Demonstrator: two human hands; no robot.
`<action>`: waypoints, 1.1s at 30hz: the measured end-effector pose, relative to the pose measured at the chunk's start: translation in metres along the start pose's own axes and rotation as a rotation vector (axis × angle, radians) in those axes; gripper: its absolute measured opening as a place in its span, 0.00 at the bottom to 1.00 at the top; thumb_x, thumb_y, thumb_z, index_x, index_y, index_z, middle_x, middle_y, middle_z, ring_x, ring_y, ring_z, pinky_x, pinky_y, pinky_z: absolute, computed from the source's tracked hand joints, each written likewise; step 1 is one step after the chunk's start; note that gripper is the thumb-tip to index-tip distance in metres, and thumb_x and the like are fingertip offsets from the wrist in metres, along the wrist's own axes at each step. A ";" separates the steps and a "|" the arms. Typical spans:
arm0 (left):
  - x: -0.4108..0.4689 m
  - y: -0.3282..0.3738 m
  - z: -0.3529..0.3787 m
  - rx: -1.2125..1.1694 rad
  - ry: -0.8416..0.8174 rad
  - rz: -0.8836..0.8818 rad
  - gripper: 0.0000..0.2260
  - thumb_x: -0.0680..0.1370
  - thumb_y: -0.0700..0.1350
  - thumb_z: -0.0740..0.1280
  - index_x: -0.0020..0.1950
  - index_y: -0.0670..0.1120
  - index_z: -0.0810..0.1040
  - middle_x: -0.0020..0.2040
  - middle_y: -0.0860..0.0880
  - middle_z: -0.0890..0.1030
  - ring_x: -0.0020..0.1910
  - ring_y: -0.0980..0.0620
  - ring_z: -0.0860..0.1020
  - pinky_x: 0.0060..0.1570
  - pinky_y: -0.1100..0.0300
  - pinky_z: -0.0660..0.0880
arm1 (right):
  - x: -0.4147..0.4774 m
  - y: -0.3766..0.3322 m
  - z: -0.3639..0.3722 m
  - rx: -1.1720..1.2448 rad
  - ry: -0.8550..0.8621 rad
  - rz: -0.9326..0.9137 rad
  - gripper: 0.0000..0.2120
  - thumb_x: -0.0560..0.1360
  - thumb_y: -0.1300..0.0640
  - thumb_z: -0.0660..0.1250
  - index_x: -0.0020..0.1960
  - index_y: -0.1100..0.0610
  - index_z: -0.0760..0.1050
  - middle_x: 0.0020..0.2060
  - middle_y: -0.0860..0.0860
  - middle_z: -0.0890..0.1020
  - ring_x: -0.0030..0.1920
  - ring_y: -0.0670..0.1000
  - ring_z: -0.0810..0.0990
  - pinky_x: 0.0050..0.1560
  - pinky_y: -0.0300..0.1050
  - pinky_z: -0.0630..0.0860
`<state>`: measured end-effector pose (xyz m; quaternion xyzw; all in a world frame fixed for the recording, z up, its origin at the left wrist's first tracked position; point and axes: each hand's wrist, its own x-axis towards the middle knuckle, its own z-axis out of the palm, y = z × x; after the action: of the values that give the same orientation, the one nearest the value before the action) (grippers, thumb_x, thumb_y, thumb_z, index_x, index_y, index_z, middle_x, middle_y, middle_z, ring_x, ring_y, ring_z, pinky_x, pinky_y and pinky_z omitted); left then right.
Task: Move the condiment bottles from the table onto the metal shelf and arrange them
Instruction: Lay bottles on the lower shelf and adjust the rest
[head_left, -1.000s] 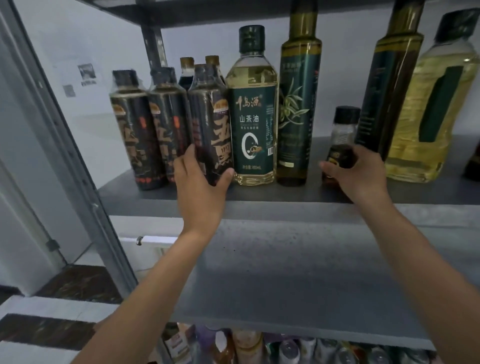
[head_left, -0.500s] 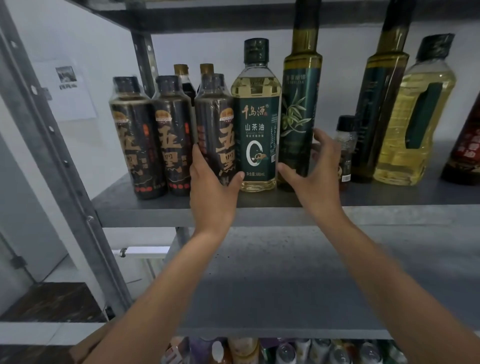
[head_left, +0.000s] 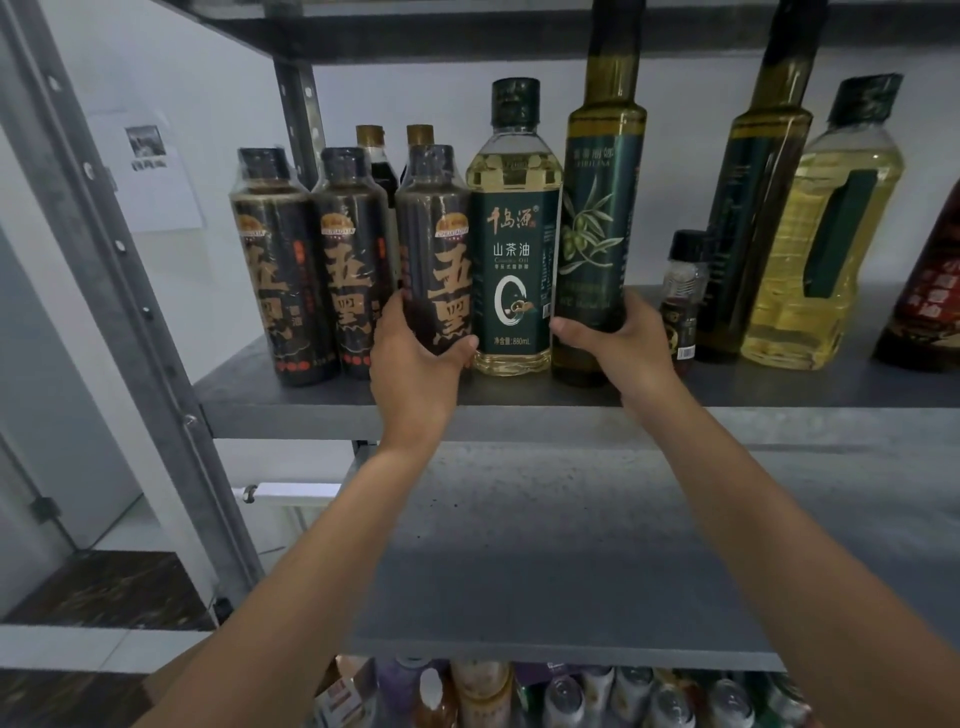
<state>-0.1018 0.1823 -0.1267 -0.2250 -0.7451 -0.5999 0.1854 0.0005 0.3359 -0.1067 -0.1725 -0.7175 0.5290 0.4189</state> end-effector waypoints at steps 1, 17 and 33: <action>-0.003 0.001 -0.001 -0.031 -0.006 0.002 0.34 0.67 0.49 0.77 0.70 0.47 0.68 0.63 0.50 0.77 0.63 0.51 0.74 0.63 0.48 0.73 | -0.004 -0.002 0.000 -0.019 -0.009 -0.023 0.24 0.67 0.59 0.76 0.60 0.57 0.73 0.49 0.46 0.79 0.51 0.45 0.78 0.49 0.34 0.74; -0.151 -0.007 -0.058 -0.299 -0.327 -0.081 0.23 0.63 0.42 0.79 0.54 0.53 0.77 0.47 0.65 0.82 0.48 0.66 0.79 0.45 0.75 0.73 | -0.182 0.027 -0.032 0.002 -0.314 0.111 0.25 0.57 0.51 0.77 0.52 0.46 0.75 0.45 0.35 0.83 0.47 0.36 0.81 0.42 0.30 0.76; -0.233 -0.186 0.005 0.079 -0.612 -0.776 0.15 0.68 0.48 0.77 0.49 0.43 0.81 0.45 0.49 0.83 0.46 0.50 0.81 0.49 0.55 0.77 | -0.255 0.204 -0.033 -0.187 -0.345 0.803 0.20 0.63 0.55 0.79 0.52 0.55 0.78 0.43 0.49 0.85 0.43 0.49 0.83 0.42 0.41 0.80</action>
<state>-0.0122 0.1275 -0.4059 -0.0898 -0.8164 -0.5022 -0.2705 0.1369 0.2574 -0.3947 -0.3839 -0.6977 0.6037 0.0371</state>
